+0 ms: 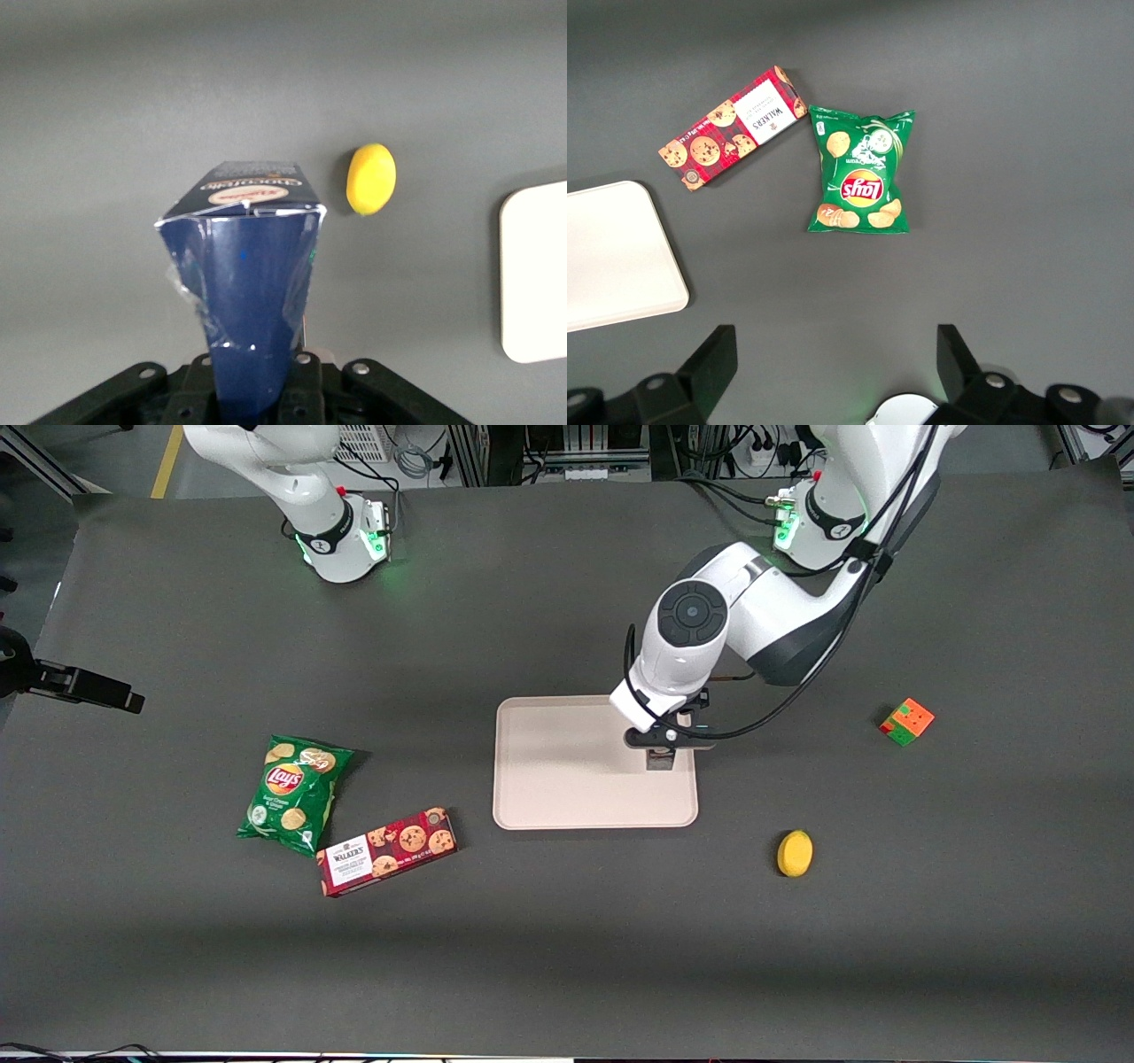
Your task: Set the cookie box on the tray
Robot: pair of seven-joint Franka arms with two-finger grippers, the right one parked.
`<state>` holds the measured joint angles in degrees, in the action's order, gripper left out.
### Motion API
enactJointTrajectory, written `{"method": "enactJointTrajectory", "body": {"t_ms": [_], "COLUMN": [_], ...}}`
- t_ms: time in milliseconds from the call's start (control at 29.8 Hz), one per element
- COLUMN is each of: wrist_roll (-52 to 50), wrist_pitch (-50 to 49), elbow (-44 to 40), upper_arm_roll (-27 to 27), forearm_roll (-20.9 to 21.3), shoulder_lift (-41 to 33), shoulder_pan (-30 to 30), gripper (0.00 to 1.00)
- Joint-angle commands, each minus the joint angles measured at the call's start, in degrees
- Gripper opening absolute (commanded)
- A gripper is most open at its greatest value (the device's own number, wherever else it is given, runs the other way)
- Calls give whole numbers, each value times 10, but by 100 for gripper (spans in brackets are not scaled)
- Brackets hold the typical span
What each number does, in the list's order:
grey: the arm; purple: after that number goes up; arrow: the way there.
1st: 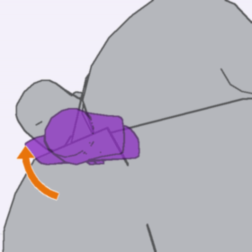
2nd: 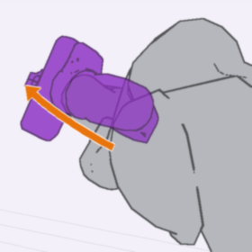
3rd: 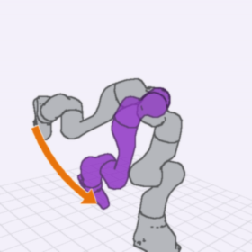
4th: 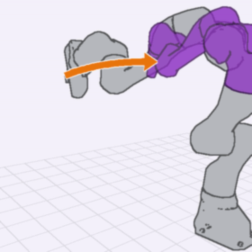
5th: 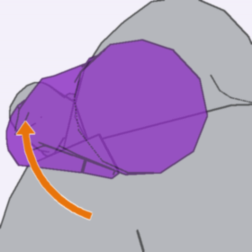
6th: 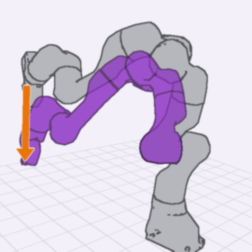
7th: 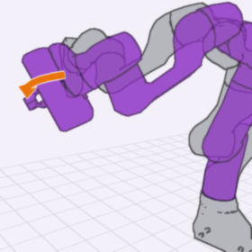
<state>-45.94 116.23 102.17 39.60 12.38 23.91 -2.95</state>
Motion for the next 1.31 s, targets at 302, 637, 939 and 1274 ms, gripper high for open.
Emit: {"method": "enactJointTrajectory", "body": {"t_ms": [302,637,939,1274], "wrist_roll": [-12,-16,-27,-23], "wrist_pitch": [88,119,134,134], "elbow": [52,40,36,32], "upper_arm_roll": [-5,-37,-37,-38], "forearm_roll": [44,65,67,67], "shoulder_lift": [24,73,97,102], "shoulder_pan": [13,15,15,16], "gripper": [0,0,0,54]}}
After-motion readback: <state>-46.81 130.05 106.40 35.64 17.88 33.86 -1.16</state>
